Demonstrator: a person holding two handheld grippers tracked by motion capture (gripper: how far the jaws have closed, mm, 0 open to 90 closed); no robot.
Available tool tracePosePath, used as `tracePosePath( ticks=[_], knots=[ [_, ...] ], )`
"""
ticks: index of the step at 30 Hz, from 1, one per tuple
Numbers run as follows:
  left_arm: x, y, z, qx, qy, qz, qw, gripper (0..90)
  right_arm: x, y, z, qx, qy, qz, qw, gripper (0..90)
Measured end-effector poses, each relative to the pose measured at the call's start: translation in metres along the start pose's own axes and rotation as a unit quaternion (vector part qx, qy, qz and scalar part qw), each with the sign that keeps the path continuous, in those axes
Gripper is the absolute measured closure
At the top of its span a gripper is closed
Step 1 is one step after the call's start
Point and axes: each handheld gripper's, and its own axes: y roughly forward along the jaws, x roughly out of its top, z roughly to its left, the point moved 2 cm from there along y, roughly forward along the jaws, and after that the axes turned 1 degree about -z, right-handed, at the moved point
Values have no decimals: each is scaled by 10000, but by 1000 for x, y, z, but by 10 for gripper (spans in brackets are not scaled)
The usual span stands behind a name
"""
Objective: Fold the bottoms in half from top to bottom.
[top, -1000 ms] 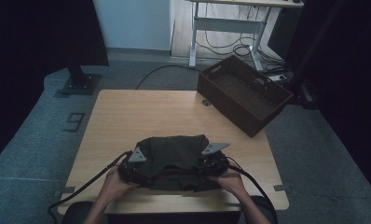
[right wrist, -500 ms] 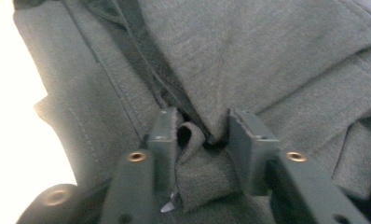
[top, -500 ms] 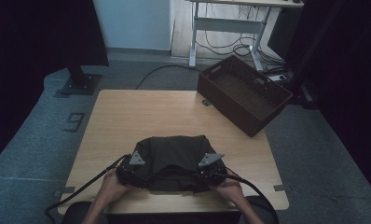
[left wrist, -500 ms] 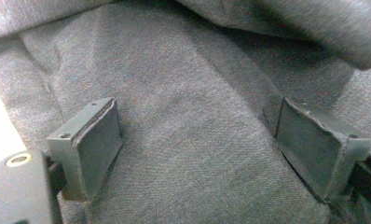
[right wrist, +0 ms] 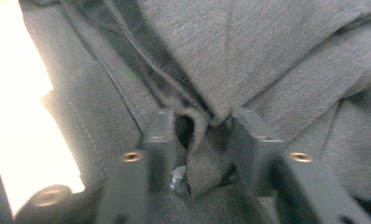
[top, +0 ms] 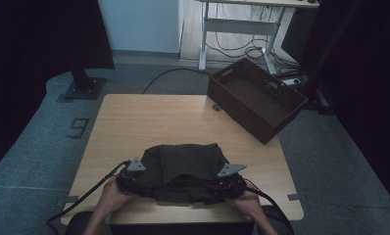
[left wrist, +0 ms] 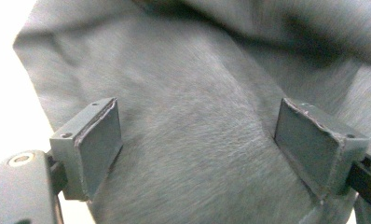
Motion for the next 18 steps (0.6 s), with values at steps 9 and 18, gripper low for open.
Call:
tracePosePath(
  ticks=[9, 18],
  knots=[
    [54, -25, 21, 337, -139, -513, 9980, 124, 24, -31, -20, -403, -33, -177, 9990, 258],
    [91, 30, 24, 264, -161, -283, 9991, 76, 54, 0, -56, -950, 396, -254, 9944, 140]
  ],
)
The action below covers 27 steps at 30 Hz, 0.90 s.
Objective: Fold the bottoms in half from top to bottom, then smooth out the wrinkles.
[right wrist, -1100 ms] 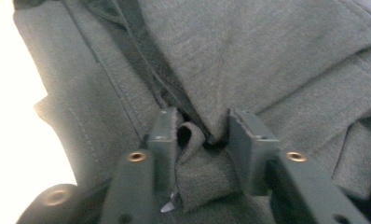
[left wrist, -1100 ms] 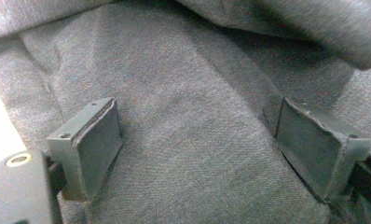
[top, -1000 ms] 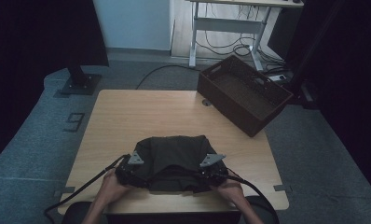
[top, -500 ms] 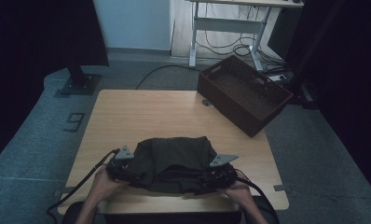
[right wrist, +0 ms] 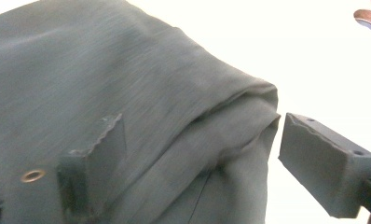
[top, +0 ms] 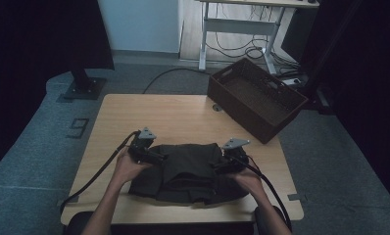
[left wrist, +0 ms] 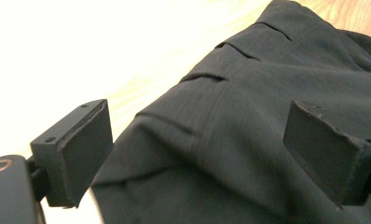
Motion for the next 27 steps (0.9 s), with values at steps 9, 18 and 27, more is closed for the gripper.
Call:
tracePosePath(
  ticks=[9, 18, 27],
  knots=[
    [-18, 38, -2, 56, 137, 513, 9986, 25, -3, 40, -15, -112, 256, 317, 9991, 135],
    [-36, 47, -4, 79, 168, 549, 9983, 27, -14, 57, -8, -160, 105, 564, 9982, 143],
    [-47, 42, -10, 115, 132, 471, 9987, 45, -25, 55, -5, 3, 263, 415, 9988, 215]
  ],
)
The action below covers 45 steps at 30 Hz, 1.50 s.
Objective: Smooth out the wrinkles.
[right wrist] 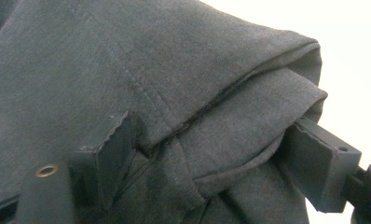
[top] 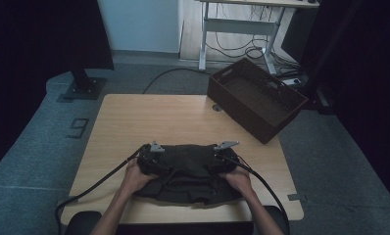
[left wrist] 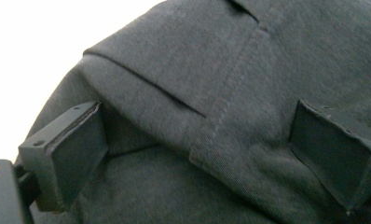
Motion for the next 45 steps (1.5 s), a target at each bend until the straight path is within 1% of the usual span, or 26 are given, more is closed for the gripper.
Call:
tracePosePath(
  ticks=[4, 10, 16, 18, 20, 21, 26, 27, 31, 39, 45],
  knots=[
    [-5, -3, -5, -1, 20, 0, 10000, 53, -3, -3, 5, 11, -86, -10, 10000, 238],
    [-13, -9, -12, -50, -13, -31, 10000, 59, -9, -7, 12, 87, -94, -15, 9999, 239],
    [-25, -19, -22, -76, -1, -27, 10000, 59, -15, -14, 23, 168, -196, 17, 9997, 239],
    [-27, -22, -27, -48, 52, -2, 10000, 60, -18, -16, 27, 194, -198, 16, 9996, 239],
    [-29, -26, -33, -17, 165, -24, 9999, 94, -21, -18, 30, 202, -237, 1, 9995, 239],
    [-30, -27, -36, 6, 208, -22, 9998, 109, -22, -19, 32, 212, -218, -6, 9995, 239],
    [-34, -32, -45, 36, 260, 11, 9997, 113, -29, -24, 37, 259, -209, -36, 9994, 240],
    [-35, -33, -46, 24, 256, 20, 9997, 113, -30, -25, 38, 273, -197, -46, 9994, 240],
    [-43, -36, -47, -195, -7, -39, 9998, 112, -36, -30, 43, 314, -190, -55, 9993, 239],
    [-51, -44, -58, -180, 58, -12, 9998, 112, -45, -39, 54, 361, -263, -63, 9990, 237],
    [-57, -49, -67, -220, 97, 5, 9997, 113, -51, -44, 61, 378, -295, -61, 9988, 235]
  ],
)
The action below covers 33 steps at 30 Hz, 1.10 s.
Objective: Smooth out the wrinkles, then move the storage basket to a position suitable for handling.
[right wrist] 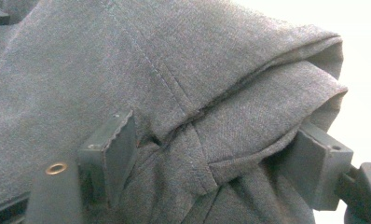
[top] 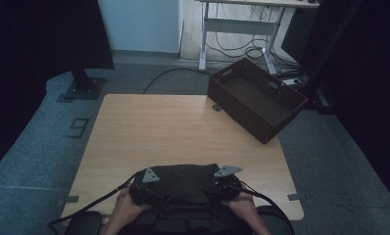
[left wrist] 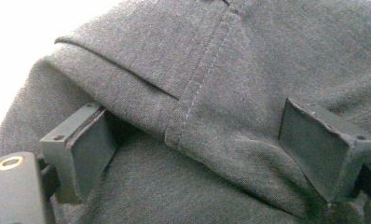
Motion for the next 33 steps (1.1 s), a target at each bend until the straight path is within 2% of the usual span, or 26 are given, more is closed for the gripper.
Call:
tracePosePath(
  ticks=[8, 12, 14, 16, 20, 24, 27, 31, 33],
  knots=[
    [-7, -6, -12, -66, 33, -3, 10000, 112, -9, -8, 9, 46, -29, 8, 10000, 232],
    [-6, -7, -11, -143, 36, 8, 9999, 112, -10, -10, 10, 56, -65, 24, 10000, 224],
    [-4, -9, -7, -235, 24, -4, 9997, 109, -8, -11, 9, 84, -97, 51, 9999, 203],
    [-2, -11, -4, -235, 24, -35, 9997, 88, -5, -11, 7, 61, -50, 57, 10000, 159],
    [6, -20, 4, -244, 36, -136, 9996, 45, 1, -17, 1, 90, -30, 14, 10000, 146],
    [15, -30, 12, -226, 62, -255, 9994, 14, 9, -25, -5, -1, -120, -76, 9999, 143],
    [22, -38, 22, -236, 3, -383, 9990, 0, 14, -31, -13, -123, -179, -154, 9996, 141],
    [26, -47, 38, 18, 6, -502, 9987, 10, 20, -38, -25, -360, -248, -209, 9988, 132],
    [24, -49, 48, 225, -49, -511, 9984, 8, 23, -41, -32, -431, -266, -210, 9985, 126]
  ],
)
